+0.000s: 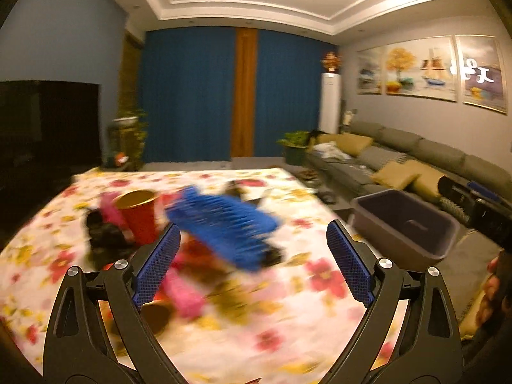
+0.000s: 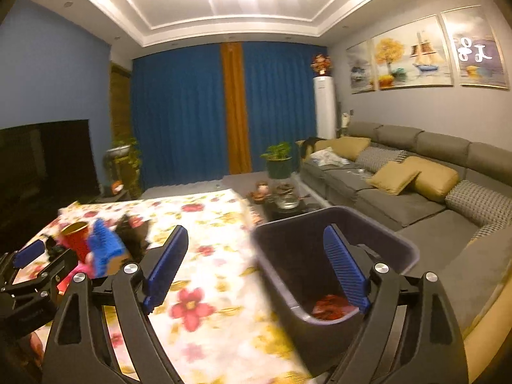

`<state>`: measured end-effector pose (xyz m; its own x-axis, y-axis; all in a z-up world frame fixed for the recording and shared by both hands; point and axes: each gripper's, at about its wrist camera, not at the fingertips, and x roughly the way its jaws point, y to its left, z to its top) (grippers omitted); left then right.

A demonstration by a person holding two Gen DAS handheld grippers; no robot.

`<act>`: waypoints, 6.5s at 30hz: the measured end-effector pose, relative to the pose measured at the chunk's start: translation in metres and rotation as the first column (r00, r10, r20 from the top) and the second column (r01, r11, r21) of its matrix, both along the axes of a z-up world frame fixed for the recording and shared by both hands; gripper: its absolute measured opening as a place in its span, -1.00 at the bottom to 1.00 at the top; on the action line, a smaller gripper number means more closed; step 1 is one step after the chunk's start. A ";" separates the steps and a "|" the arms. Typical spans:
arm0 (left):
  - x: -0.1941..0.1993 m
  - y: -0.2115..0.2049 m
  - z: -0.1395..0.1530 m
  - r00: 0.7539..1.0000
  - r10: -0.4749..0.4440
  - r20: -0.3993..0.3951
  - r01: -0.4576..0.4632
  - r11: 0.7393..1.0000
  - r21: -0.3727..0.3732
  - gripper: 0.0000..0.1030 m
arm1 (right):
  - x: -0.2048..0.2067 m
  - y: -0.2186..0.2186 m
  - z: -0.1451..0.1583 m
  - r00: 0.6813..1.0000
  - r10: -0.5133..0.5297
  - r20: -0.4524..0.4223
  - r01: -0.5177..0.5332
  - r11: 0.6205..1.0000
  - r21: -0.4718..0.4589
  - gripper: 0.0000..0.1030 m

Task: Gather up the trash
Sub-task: 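Grasp the red paper cup with the left tool, then grasp the blue mesh net with the right tool, then carry the red cup and blue mesh net over the grey bin, then open the left tool dropping the red cup while the right tool releases the mesh net into the bin, then move both tools back over the table toward the black plastic bags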

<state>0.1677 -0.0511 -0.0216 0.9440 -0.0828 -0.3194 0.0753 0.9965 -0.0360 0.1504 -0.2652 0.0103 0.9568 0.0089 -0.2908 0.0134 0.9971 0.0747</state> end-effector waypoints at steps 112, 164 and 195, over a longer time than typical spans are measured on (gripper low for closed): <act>0.005 -0.009 0.045 0.987 -0.163 0.001 0.162 0.983 -0.086 -0.97 | -0.013 0.016 0.020 0.998 0.056 0.036 -0.057 0.998 0.017 -0.76; 0.133 -0.221 -0.001 0.838 -0.543 -0.057 0.533 0.836 -0.133 -0.95 | 0.034 -0.116 -0.004 0.967 -0.251 0.052 0.248 0.967 0.052 -0.32; 0.054 -0.039 0.019 0.993 -0.120 -0.004 0.119 0.992 -0.043 0.86 | 0.014 -0.017 0.008 0.997 -0.059 0.055 0.059 0.998 0.004 0.67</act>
